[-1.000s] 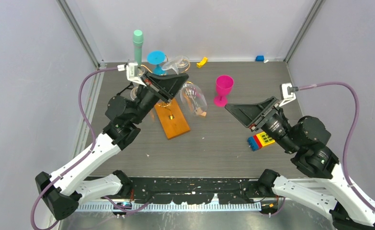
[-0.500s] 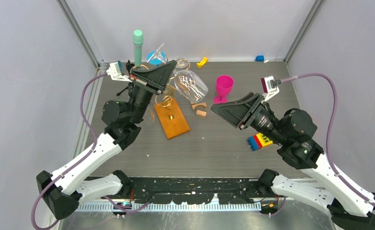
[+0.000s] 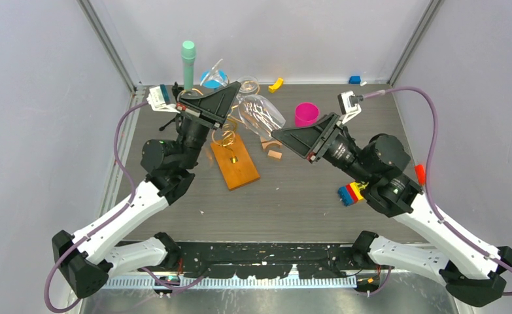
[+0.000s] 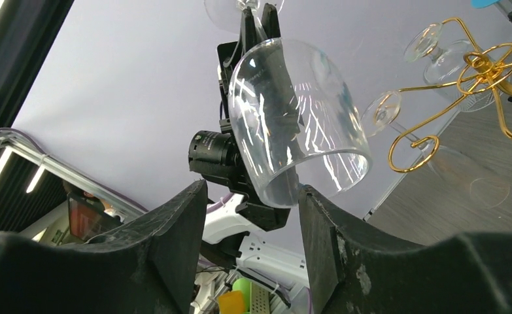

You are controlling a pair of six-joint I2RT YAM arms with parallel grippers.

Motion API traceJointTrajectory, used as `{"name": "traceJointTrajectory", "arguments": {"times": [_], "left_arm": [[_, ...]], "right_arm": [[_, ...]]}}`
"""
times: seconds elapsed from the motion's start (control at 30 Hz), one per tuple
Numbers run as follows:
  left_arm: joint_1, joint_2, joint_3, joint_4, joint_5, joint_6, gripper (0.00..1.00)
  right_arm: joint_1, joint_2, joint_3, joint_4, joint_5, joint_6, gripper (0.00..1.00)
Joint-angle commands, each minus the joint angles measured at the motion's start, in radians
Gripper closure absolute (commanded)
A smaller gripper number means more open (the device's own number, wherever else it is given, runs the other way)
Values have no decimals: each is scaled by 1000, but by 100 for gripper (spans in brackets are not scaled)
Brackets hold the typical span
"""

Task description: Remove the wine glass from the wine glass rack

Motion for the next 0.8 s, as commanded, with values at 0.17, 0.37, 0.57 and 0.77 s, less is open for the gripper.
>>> {"name": "traceJointTrajectory", "arguments": {"times": [0.17, 0.37, 0.57, 0.77], "left_arm": [[-4, -24, -13, 103, -54, 4, 100], [-5, -45, -46, 104, -106, -19, 100], [-3, -54, -42, 17, -186, -19, 87], [-3, -43, -7, -48, -153, -14, 45]], "right_arm": [[4, 76, 44, 160, -10, 38, 53], [4, 67, -15, 242, 64, 36, 66], [4, 70, -23, 264, 93, 18, 97], [5, 48, -17, 269, 150, -18, 100]]}}
